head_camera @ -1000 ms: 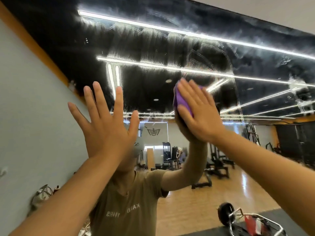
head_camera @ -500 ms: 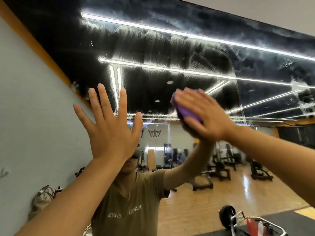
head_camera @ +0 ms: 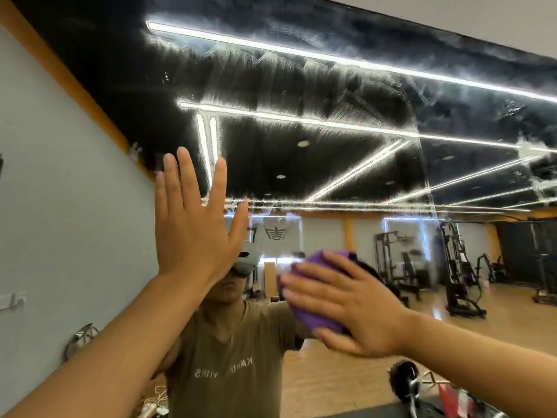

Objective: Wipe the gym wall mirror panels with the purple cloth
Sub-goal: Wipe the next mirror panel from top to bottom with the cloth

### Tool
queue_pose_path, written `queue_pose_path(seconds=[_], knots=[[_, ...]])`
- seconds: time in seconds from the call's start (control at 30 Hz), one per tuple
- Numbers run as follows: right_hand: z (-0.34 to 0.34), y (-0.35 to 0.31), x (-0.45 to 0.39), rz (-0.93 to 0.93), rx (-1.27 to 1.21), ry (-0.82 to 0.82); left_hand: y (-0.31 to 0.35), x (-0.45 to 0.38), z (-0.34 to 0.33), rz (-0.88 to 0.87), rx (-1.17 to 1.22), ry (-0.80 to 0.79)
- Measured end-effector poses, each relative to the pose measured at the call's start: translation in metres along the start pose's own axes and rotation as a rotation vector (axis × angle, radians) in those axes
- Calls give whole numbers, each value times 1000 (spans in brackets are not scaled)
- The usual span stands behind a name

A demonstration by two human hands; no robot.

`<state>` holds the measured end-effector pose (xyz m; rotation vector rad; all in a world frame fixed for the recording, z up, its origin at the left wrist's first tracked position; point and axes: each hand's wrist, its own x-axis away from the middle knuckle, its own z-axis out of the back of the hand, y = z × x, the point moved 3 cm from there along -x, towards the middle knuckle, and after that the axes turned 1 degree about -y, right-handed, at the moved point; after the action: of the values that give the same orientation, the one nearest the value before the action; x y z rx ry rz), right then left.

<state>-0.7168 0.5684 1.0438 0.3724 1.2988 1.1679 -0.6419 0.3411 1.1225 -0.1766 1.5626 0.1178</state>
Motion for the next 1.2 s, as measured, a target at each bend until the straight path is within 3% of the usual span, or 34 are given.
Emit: queue_pose_path(seconds=[0.17,0.23,0.47,0.6,0.7,0.83,0.97,1.1,1.2], knots=[[2,17,-4,244,-17,-100,-21,4,7,-130,24,-53],[10,43,-23,204,-11,-65,-27,5,9,-162,44,-72],[51,151,-103,-661,-109,258,-29,6,9,-179,62,-73],[41,138,-113,-850,-134,353,-28,7,10,-184,57,-52],[30,93,-99,-675,-86,345,-28,8,9,-187,58,-43],[10,16,-59,-195,3,127,-29,8,8,-189,61,-36],[0,-21,-26,87,50,-4,-30,8,8,-195,51,-36],[3,1,-36,230,4,-71,-32,7,8,-205,52,-56],[17,45,-67,61,-40,3,-35,7,10,-227,64,-79]])
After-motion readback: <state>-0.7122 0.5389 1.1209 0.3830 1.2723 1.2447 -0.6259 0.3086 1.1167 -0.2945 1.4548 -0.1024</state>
